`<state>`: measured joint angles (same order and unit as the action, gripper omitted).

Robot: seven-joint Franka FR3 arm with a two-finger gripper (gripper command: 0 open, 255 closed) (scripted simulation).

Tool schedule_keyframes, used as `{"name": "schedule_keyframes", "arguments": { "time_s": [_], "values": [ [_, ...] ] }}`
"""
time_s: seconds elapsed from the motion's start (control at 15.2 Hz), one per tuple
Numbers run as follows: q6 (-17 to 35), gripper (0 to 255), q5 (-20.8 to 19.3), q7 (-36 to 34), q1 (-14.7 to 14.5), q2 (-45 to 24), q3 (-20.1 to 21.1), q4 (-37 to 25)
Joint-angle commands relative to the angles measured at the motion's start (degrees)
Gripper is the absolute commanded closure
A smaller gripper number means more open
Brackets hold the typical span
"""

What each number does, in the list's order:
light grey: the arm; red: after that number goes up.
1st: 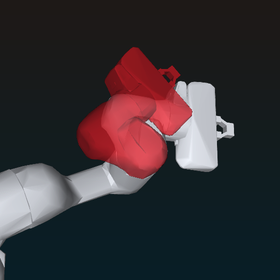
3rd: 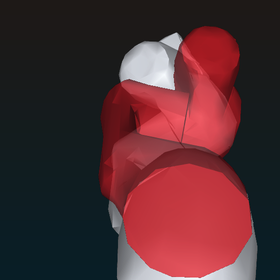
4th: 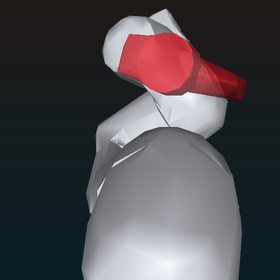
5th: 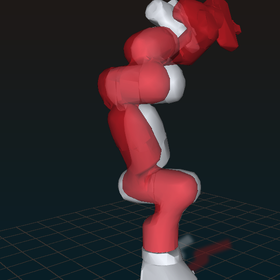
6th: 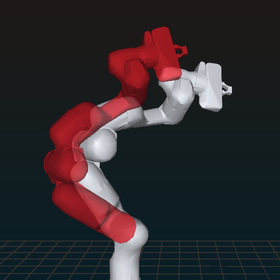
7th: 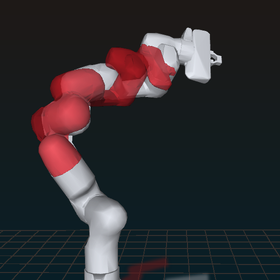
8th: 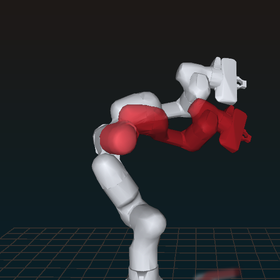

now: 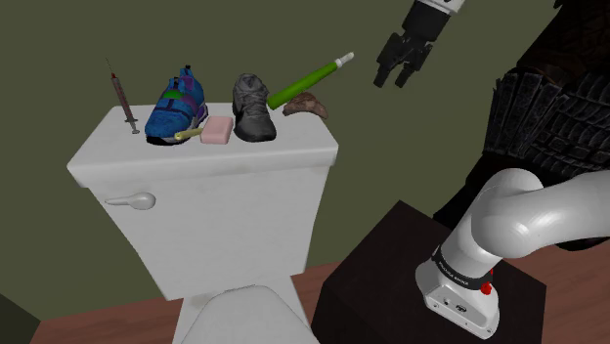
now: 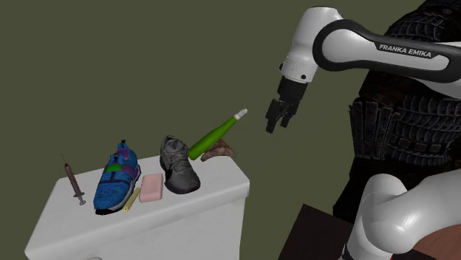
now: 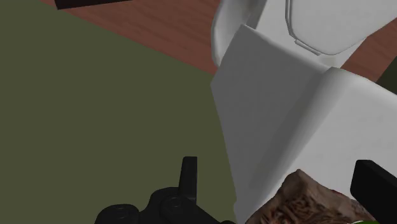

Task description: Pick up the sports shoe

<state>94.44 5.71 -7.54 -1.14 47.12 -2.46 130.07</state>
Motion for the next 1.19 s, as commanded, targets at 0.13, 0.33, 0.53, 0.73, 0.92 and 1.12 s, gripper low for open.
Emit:
{"name": "schedule_keyframes", "arguments": {
  "time_s": [0.13, 0.33, 0.53, 0.73, 0.92, 1.12],
  "values": [
    [2.4, 0, 1.0, -3.8, 0.0, -1.1, 3.1, 0.1],
    [6.0, 0, 2.1, -9.6, 0.1, -3.4, 7.9, -0.6],
    [9.4, 0, 2.5, -15.4, 0.6, -6.5, 12.6, -2.1],
    [12.5, 0, 2.2, -21.3, 1.5, -10.4, 17.4, -4.5],
    [15.2, 0, 0.9, -27.5, 2.8, -15.0, 22.3, -7.8],
    [17.2, 0, -1.6, -34.1, 4.6, -20.2, 27.3, -12.1]
  ]
}}
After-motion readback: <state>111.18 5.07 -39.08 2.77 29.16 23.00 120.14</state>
